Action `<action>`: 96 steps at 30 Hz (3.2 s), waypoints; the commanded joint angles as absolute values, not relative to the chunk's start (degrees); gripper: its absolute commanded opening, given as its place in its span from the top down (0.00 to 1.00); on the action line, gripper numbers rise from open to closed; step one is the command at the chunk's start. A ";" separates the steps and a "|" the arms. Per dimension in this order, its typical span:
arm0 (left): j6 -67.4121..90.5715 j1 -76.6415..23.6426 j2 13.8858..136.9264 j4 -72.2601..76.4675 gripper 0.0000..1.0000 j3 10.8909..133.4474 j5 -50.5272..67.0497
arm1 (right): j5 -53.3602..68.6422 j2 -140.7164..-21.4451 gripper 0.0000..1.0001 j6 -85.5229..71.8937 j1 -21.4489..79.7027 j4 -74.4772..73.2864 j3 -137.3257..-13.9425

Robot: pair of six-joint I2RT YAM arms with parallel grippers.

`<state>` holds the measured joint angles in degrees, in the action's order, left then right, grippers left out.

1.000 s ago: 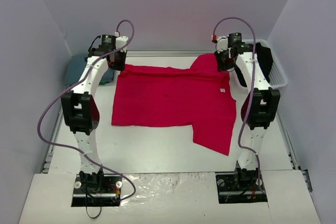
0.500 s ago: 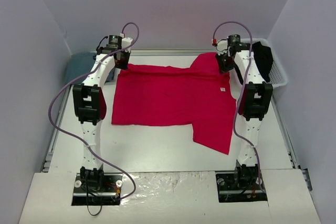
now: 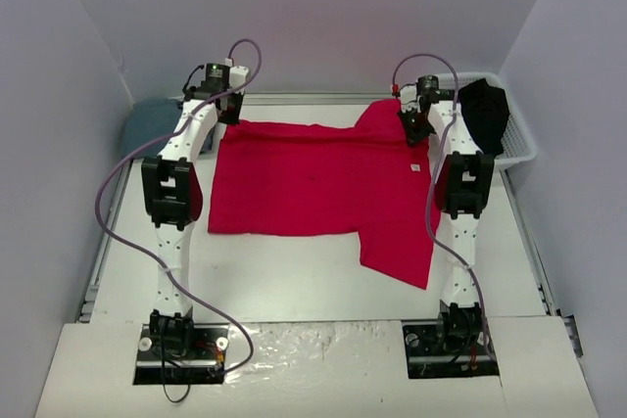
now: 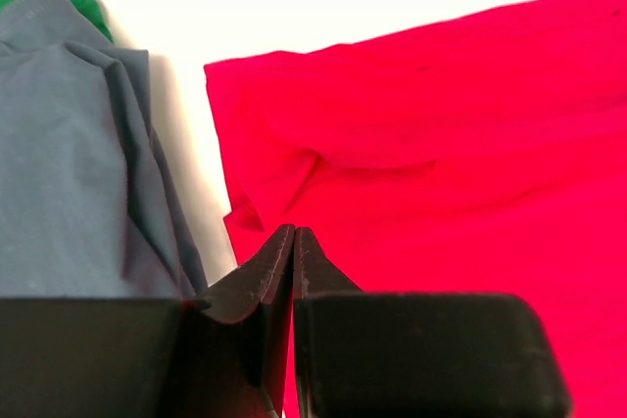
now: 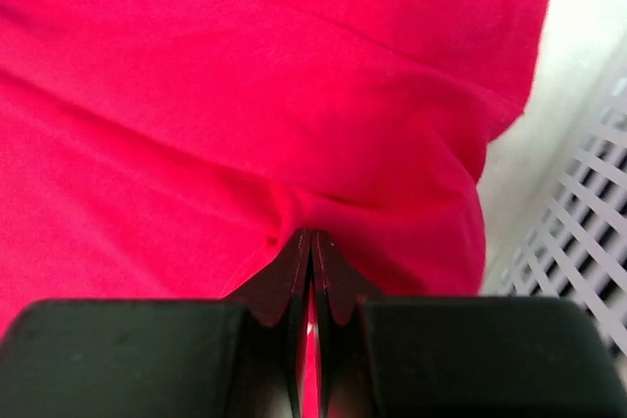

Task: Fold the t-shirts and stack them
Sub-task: Flatten out the tshirt

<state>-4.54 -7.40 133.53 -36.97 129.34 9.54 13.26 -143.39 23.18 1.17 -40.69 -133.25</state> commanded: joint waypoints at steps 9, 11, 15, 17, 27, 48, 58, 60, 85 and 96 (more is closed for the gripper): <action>-4.83 -7.65 134.30 -36.47 0.98 131.05 6.94 | 9.23 -148.62 1.00 22.15 2.11 -39.64 -138.07; -4.83 -7.65 133.95 -36.39 0.98 130.70 6.94 | 8.27 -149.32 1.00 22.06 2.11 -39.38 -138.60; -5.01 -7.65 133.68 -36.39 0.98 129.73 6.33 | 7.03 -151.69 1.00 21.36 2.11 -37.97 -139.92; -4.83 -7.65 133.51 -36.30 0.98 129.38 6.24 | 6.51 -152.49 1.00 21.01 2.46 -37.53 -141.41; -4.83 -8.35 132.71 -36.65 0.98 128.06 5.54 | 3.17 -157.67 1.00 19.95 3.87 -32.96 -147.74; -4.75 -8.53 139.13 -33.93 0.98 134.82 -2.10 | 9.30 -135.46 1.00 21.00 4.13 -37.08 -135.01; -5.27 -6.50 144.75 -33.40 0.98 138.60 -2.37 | 13.54 -112.35 1.00 24.43 4.13 -45.70 -115.33; -5.45 -6.07 146.15 -32.96 0.98 139.56 -2.64 | 13.97 -109.27 1.00 24.96 4.13 -47.01 -111.65; -5.45 -5.63 154.07 -29.54 0.98 147.83 -4.30 | 13.97 -104.24 1.00 27.51 3.34 -50.62 -97.82; -4.83 -5.27 157.50 -23.47 0.98 149.85 -9.05 | 13.10 -106.26 1.00 27.68 3.60 -50.89 -98.26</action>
<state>-5.34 -5.89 156.90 -26.48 147.44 -6.04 14.15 -105.75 27.11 3.73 -48.25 -97.97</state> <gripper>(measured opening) 0.026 0.001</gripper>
